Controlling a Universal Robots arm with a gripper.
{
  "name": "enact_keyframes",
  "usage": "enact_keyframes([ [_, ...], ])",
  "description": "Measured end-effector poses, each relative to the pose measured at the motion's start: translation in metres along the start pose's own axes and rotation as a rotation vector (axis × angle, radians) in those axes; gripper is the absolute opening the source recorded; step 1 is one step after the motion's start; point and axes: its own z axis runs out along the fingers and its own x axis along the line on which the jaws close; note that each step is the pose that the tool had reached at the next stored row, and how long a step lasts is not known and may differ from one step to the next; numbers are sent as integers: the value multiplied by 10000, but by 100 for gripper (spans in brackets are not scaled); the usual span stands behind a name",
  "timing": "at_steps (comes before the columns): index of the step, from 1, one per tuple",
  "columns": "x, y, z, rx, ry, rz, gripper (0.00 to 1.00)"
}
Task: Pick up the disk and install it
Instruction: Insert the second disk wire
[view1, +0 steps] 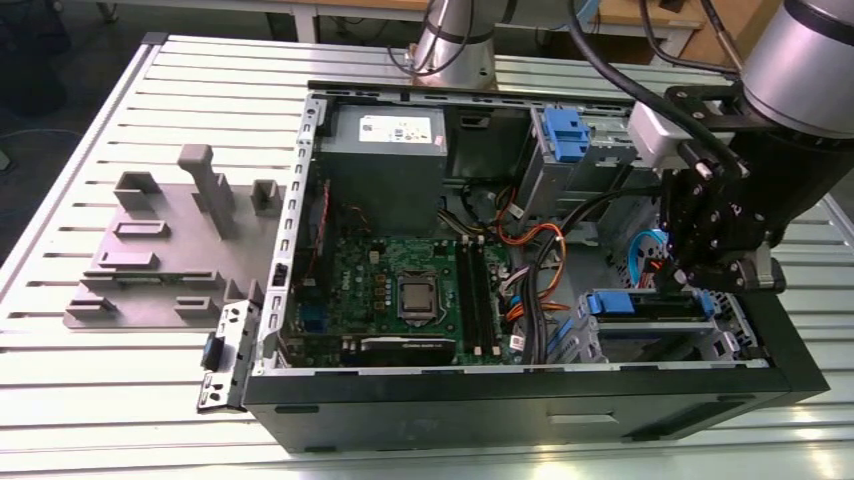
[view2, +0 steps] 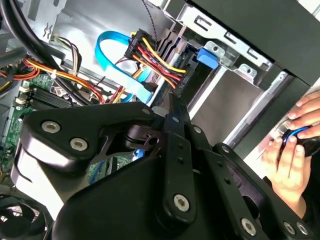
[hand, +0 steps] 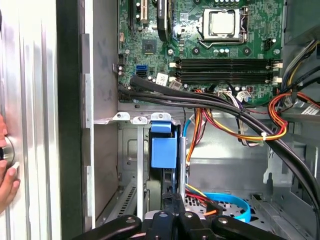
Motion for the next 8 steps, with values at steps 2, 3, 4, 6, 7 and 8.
enact_keyframes([
  [2,3,-3,-41,0,-1,0,11],
  [3,4,-4,-63,0,-1,0,11],
  [4,5,-6,-87,0,0,0,11],
  [6,7,-9,-136,0,0,0,11],
  [7,8,-10,-161,0,-1,0,11],
  [8,8,-12,-184,0,-1,0,11],
])
